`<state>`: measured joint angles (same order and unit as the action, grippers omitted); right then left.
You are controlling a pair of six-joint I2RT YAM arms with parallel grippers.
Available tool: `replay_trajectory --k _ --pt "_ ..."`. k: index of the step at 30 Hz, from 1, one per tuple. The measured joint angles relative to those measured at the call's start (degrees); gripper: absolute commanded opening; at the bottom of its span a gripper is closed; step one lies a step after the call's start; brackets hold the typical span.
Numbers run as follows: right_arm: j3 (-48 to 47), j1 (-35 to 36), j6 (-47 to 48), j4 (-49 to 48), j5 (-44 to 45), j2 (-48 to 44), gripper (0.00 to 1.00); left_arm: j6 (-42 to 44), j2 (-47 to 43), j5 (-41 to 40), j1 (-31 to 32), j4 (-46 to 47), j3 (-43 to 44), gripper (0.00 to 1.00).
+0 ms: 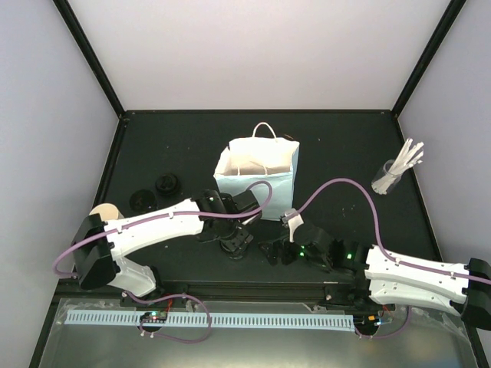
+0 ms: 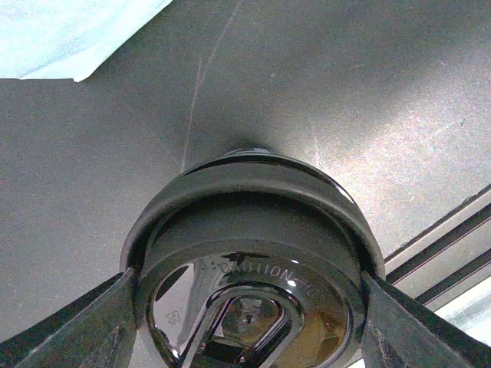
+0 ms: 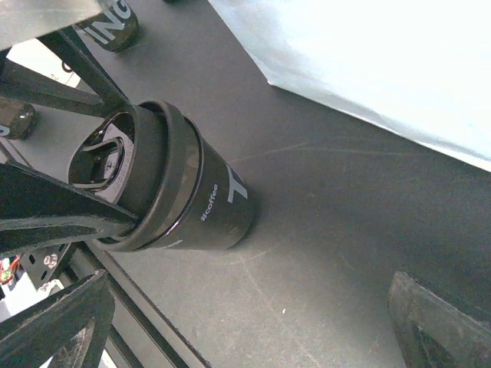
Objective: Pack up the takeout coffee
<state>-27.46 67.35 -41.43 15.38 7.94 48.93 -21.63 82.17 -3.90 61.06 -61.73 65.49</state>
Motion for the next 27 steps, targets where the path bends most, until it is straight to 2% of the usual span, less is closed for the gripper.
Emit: replay_trajectory --k 20,24,27 --pt "5.4 -0.3 -5.9 -4.8 -3.7 0.3 1.0 0.4 4.2 -0.1 0.4 -1.3 2.2 0.75" --pt "5.7 -2.8 -7.0 -6.0 -5.8 0.7 0.99 0.5 4.5 -0.2 0.5 -1.5 2.5 0.75" --pt "6.6 -6.7 -7.4 -8.1 -9.1 0.6 0.94 0.5 4.6 -0.2 0.5 -1.5 2.5 0.75"
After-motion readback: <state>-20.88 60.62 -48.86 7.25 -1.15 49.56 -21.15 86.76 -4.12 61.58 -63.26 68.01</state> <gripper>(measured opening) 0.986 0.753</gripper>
